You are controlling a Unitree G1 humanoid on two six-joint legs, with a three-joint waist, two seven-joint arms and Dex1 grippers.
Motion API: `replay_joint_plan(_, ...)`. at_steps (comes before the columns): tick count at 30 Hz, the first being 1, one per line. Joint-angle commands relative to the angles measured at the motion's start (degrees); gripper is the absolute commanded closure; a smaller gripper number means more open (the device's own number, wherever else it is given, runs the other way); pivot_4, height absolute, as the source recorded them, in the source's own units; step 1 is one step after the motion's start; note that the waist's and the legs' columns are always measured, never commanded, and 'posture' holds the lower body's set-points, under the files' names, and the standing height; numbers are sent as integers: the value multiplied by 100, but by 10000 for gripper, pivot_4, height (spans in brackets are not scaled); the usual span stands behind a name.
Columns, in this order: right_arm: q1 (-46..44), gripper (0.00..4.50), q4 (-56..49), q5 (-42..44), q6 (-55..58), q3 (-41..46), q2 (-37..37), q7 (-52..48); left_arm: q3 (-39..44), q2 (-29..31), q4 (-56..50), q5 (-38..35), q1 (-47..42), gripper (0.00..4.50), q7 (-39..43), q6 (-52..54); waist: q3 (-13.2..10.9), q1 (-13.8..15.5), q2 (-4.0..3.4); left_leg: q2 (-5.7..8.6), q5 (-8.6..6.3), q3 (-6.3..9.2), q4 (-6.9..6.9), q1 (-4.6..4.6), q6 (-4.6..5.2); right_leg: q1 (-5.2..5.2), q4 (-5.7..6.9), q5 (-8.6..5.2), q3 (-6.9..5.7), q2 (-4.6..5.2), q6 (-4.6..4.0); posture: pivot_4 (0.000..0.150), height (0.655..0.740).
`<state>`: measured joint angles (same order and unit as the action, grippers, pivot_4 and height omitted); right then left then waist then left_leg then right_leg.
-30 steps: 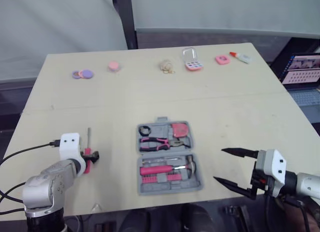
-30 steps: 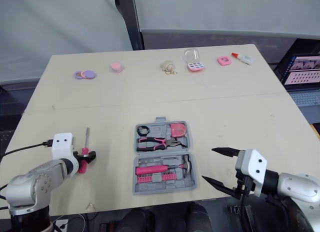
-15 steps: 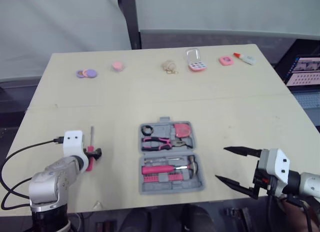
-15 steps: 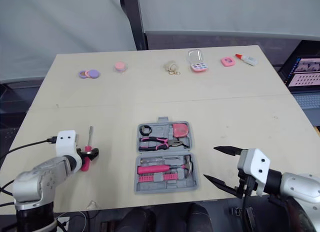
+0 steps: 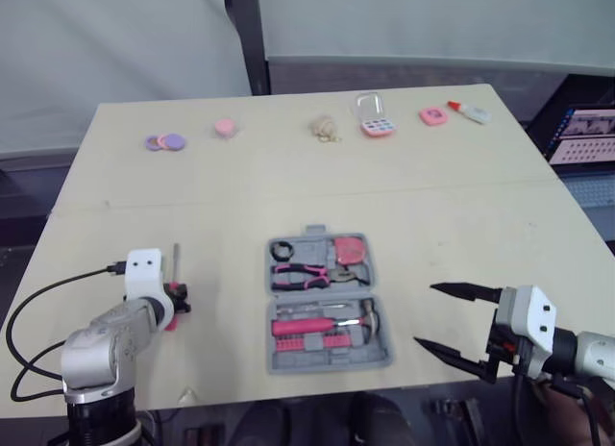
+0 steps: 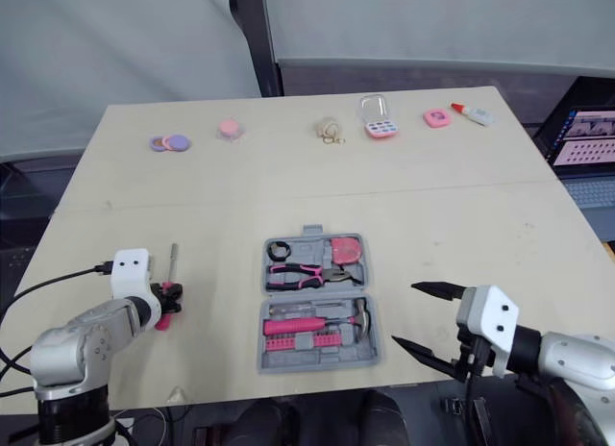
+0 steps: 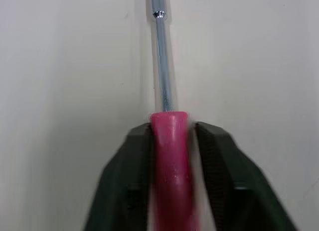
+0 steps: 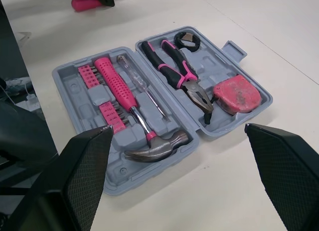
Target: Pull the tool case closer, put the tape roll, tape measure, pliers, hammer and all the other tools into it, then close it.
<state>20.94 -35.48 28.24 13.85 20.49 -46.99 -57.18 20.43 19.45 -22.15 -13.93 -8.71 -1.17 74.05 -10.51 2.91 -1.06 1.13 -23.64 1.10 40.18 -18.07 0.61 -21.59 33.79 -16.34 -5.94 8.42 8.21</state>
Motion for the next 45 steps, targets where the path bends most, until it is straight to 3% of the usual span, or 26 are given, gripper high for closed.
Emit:
replay_joint_plan(1,44,0,-213,52,-4,152,-18,24,-62,-12,95,95,152,39878,50,80,2,1,-4,0,0,0,-1,0,0,0,0,0,0,0,0,1500,7400)
replay_joint_plan(7,238,0,-228,101,46,345,-16,-1,-374,530,264,164,19,39878,457,-367,2,4,-8,-1,0,-2,-2,3,-1,0,-1,0,0,0,0,1500,7400)
replay_joint_plan(20,650,0,-171,75,-16,905,66,-56,-2226,2752,-262,-282,-136,39878,3535,-2003,-12,-30,-5,-17,1,0,-16,-21,-2,-18,-23,0,-6,0,0,1500,7400)
replay_joint_plan(32,557,0,-98,-72,-137,613,124,-6,-3276,2990,-1077,-845,-840,39878,4570,-1510,-22,-77,1,-4,2,-3,-14,-22,0,-18,-17,0,-5,-8,1,1500,7400)
replay_joint_plan(45,803,0,-149,-274,-328,421,146,-173,-4799,3027,-1244,-358,-1774,39878,4891,-1610,-24,-130,5,3,7,-2,-11,-25,10,-14,-19,3,0,-9,6,1500,7400)
